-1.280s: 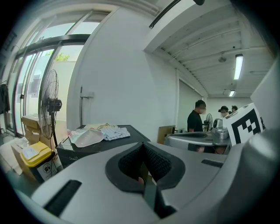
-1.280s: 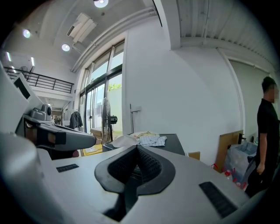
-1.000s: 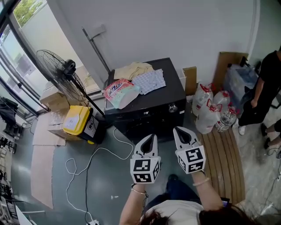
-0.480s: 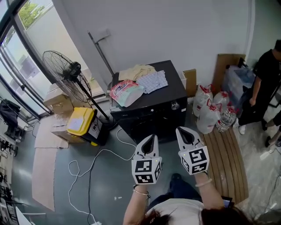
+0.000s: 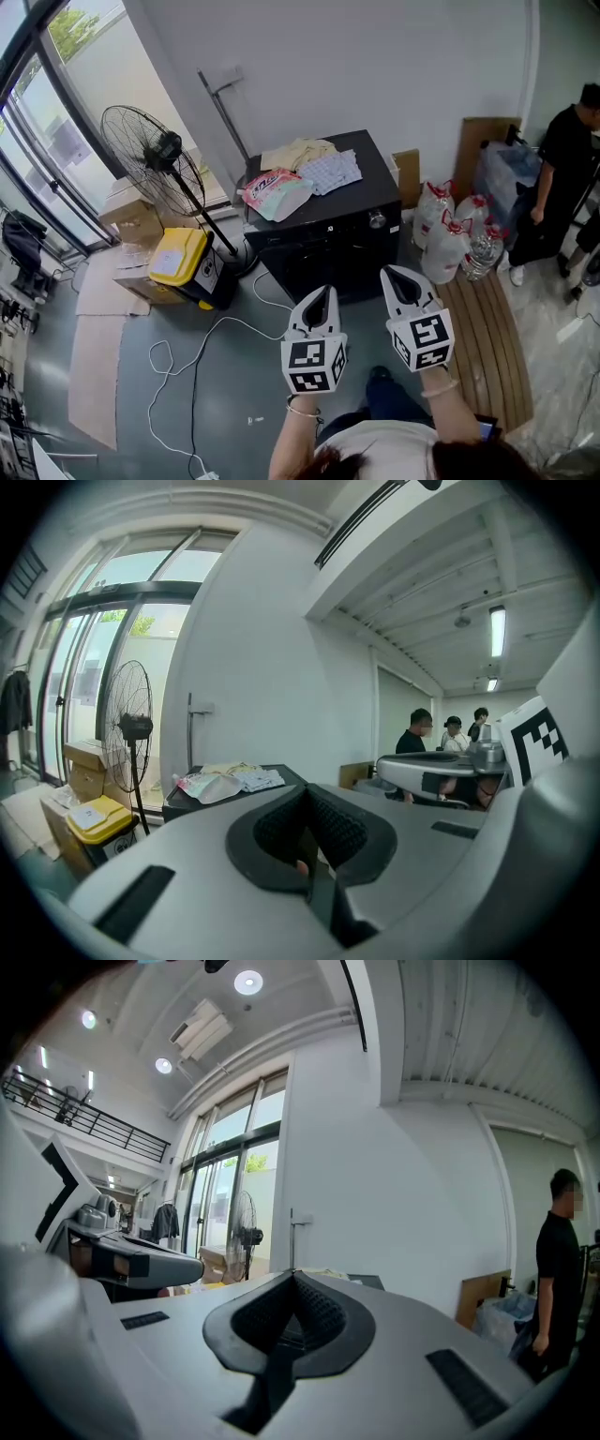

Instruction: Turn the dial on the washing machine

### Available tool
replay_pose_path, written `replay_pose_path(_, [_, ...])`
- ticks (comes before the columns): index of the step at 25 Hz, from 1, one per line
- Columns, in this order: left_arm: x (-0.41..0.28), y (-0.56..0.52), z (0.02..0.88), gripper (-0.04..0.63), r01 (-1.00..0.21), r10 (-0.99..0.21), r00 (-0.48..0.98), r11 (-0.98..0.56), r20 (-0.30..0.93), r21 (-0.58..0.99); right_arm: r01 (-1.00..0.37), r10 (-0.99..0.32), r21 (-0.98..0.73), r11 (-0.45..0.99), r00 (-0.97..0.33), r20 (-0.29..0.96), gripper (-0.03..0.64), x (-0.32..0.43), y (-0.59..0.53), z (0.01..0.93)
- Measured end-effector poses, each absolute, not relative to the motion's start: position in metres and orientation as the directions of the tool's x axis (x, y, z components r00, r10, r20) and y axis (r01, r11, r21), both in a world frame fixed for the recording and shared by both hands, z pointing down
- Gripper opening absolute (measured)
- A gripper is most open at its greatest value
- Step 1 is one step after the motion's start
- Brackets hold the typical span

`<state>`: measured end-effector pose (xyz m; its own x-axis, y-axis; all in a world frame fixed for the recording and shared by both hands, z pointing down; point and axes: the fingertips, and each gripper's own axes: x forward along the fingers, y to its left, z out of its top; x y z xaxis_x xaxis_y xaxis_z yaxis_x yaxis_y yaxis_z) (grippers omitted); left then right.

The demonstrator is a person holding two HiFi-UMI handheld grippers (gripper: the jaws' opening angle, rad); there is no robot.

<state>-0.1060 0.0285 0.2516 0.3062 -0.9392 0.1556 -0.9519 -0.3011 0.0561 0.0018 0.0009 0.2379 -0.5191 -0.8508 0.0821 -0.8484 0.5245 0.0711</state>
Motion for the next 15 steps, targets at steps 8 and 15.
replay_pose_path(8, [-0.11, 0.049, 0.239, 0.015, -0.95, -0.941, 0.311, -0.307, 0.135, 0.046, -0.849, -0.853, 0.087, 0.521, -0.517, 0.062, 0.026, -0.003, 0.02, 0.223])
replay_pose_path(15, [-0.113, 0.062, 0.233, 0.014, -0.947, -0.939, 0.322, -0.32, 0.121, 0.033, -0.856, -0.861, 0.097, 0.508, -0.505, 0.052, 0.026, -0.004, 0.033, 0.217])
